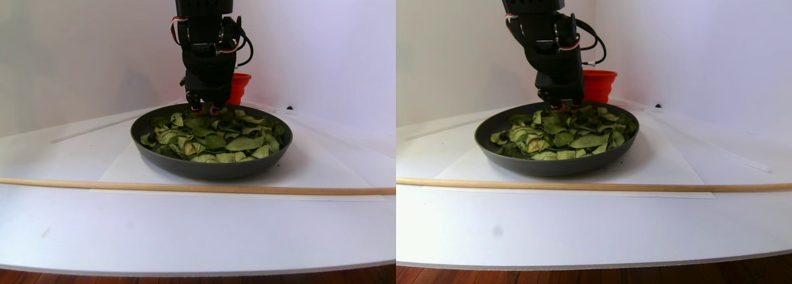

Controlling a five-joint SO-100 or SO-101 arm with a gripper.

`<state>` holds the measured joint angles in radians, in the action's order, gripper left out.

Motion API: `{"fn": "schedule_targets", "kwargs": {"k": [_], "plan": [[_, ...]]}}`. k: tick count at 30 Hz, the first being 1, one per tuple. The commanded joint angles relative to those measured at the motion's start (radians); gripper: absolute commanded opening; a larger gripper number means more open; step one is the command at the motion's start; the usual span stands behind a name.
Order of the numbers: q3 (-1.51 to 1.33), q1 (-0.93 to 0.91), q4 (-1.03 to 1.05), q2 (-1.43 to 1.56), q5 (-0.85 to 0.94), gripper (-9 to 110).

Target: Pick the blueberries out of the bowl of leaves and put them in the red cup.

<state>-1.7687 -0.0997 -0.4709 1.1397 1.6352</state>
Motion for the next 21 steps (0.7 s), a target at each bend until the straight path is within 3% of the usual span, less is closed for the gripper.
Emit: {"fn": "schedule_targets", "kwargs": {"k": [1,6,11,21], "plan": [[0.046,-0.011,0.005,0.124,0.008,9],[0.057,-0.012,0.021,0.14,0.009,10],[0.043,-0.011,0.023,0.156,0.014,18],[0.029,-0.021,0.049,0.164,0.04,18]]}}
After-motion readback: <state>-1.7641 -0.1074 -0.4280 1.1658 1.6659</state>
